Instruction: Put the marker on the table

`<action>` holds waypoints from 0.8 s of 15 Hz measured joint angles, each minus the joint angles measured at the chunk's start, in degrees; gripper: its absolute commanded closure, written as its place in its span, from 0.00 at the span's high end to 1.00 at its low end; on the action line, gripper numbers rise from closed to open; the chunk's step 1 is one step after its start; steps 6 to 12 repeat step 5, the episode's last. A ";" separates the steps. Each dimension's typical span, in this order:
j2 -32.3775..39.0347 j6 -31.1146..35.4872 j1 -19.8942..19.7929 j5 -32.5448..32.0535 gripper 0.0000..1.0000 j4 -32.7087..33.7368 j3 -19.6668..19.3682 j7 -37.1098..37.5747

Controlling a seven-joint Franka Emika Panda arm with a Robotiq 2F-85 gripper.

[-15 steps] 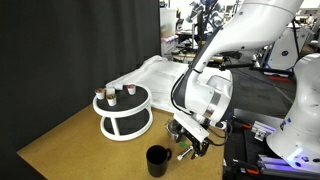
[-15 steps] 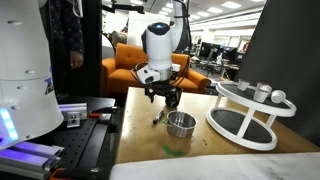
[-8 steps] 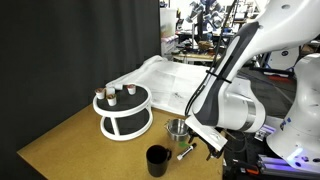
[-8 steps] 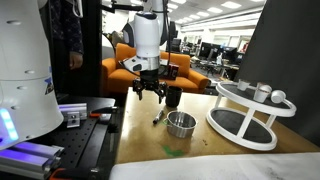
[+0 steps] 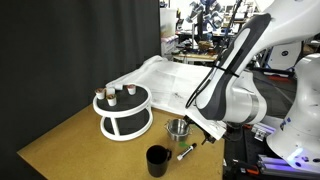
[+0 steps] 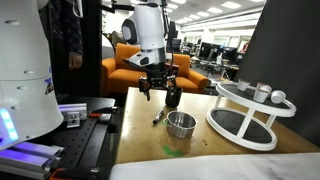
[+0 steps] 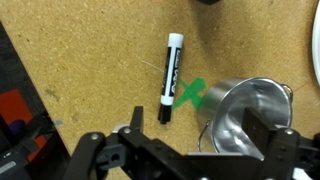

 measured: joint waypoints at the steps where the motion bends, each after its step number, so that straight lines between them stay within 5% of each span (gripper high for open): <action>1: 0.01 0.64 0.38 0.01 1.00 -0.37 -0.59 -1.28; 12: 0.75 1.08 1.37 0.31 1.00 -3.22 -1.99 -4.93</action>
